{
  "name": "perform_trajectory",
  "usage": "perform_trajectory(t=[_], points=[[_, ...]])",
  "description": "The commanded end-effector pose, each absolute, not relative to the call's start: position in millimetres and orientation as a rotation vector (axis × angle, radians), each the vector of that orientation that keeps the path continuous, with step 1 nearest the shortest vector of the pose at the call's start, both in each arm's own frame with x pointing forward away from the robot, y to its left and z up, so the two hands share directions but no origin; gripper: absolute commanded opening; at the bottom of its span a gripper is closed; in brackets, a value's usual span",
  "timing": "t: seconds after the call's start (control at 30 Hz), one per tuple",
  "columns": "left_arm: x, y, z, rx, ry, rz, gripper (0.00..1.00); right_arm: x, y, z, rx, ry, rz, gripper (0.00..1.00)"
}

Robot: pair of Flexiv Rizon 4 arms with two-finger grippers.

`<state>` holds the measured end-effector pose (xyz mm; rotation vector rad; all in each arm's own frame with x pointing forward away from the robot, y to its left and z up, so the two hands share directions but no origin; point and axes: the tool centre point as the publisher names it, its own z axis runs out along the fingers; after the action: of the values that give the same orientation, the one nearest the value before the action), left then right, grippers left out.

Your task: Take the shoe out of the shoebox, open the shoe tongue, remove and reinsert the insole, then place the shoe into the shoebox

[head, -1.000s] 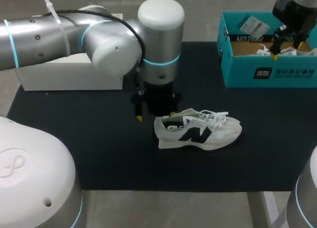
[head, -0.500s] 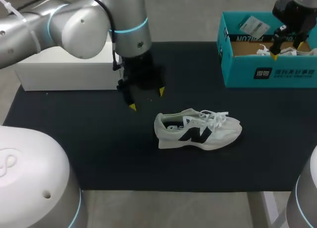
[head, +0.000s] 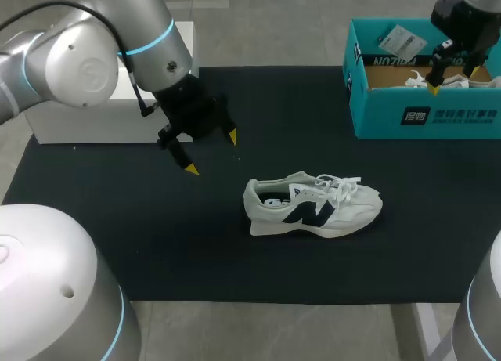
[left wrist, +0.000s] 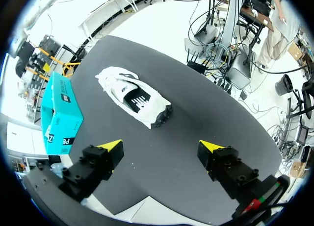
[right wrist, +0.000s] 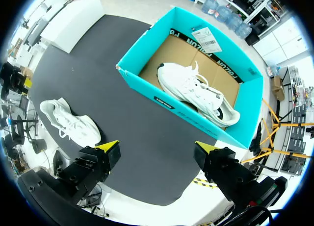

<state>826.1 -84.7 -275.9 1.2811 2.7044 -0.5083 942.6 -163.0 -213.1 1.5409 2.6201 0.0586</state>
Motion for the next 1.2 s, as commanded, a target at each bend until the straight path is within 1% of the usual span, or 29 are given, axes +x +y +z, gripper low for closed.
perform_trajectory(t=[0.03, 0.33, 0.43, 0.57, 0.9, 0.97, 1.2], points=[[823, -82, -277, 1.260, 2.671, -0.526, 1.00, 943, -163, -213, 1.540, 2.621, 0.058, 1.00], [823, -82, -277, 1.260, 2.671, -0.526, 1.00, 943, -163, -213, 1.540, 2.621, 0.058, 1.00], [820, -69, -285, 0.857, 2.774, -0.733, 1.00, 943, -163, -213, 1.540, 2.621, 0.058, 1.00], [822, -59, -291, 0.328, 2.744, -0.971, 1.00, 943, -163, -213, 1.540, 2.621, 0.058, 1.00], [821, -60, -305, -0.345, 2.580, -1.244, 1.00, 943, -163, -213, 1.540, 2.621, 0.058, 1.00], [820, -66, -303, -0.289, 2.614, -1.329, 1.00, 943, -163, -213, 1.540, 2.621, 0.058, 1.00], [820, -66, -303, -0.289, 2.614, -1.329, 1.00, 943, -163, -213, 1.540, 2.621, 0.058, 1.00]])
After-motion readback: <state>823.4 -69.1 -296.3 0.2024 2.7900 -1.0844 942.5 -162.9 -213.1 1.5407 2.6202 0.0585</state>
